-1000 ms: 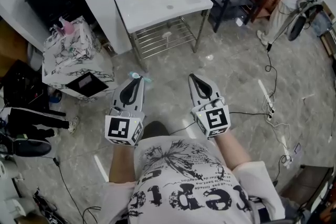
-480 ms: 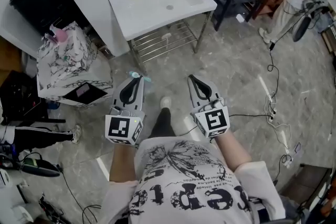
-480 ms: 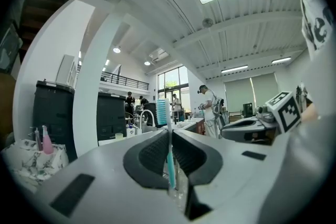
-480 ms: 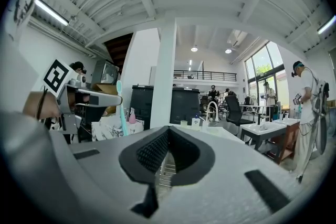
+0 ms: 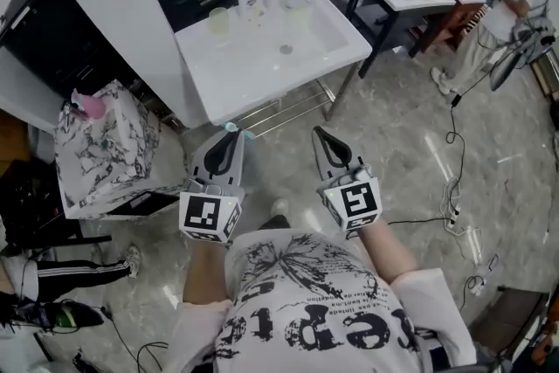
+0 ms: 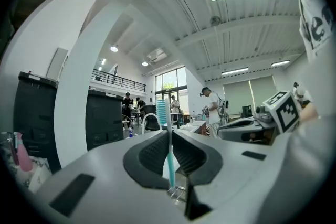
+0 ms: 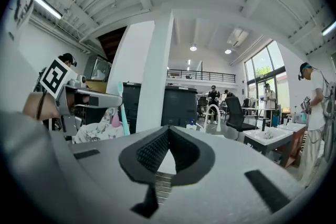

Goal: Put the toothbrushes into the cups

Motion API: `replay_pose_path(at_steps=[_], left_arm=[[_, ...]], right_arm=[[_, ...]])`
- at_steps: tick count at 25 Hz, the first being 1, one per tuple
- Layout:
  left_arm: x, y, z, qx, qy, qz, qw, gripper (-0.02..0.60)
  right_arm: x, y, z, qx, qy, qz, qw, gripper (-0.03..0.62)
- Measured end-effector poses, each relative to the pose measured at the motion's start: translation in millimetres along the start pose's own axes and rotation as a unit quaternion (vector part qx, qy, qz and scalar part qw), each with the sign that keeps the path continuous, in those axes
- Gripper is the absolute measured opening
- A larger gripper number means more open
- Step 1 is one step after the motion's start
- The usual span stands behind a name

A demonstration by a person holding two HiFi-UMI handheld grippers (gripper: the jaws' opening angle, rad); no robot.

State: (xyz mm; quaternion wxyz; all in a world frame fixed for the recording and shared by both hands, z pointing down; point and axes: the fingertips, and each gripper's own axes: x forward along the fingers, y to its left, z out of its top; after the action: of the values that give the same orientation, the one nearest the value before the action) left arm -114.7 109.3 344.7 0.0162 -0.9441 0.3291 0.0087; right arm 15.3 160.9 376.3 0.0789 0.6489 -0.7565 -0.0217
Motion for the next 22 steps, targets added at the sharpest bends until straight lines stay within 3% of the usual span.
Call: replay_pose_path(at_steps=[9,22], left_arm=[[91.2,76.7,5.4,0.009,-0.007,0.001,0.9999,0.025],[161.7,153.1,-16.4,0.004,0.006,0.076,0.9971,0.026]], right_arm=[[116.2,-33.9,12.3,0.005,-0.016,0.012,1.0,-0.008],[237.3,-59.8,-0.2,0.003,-0.007,0.093,0.996,-0.006]])
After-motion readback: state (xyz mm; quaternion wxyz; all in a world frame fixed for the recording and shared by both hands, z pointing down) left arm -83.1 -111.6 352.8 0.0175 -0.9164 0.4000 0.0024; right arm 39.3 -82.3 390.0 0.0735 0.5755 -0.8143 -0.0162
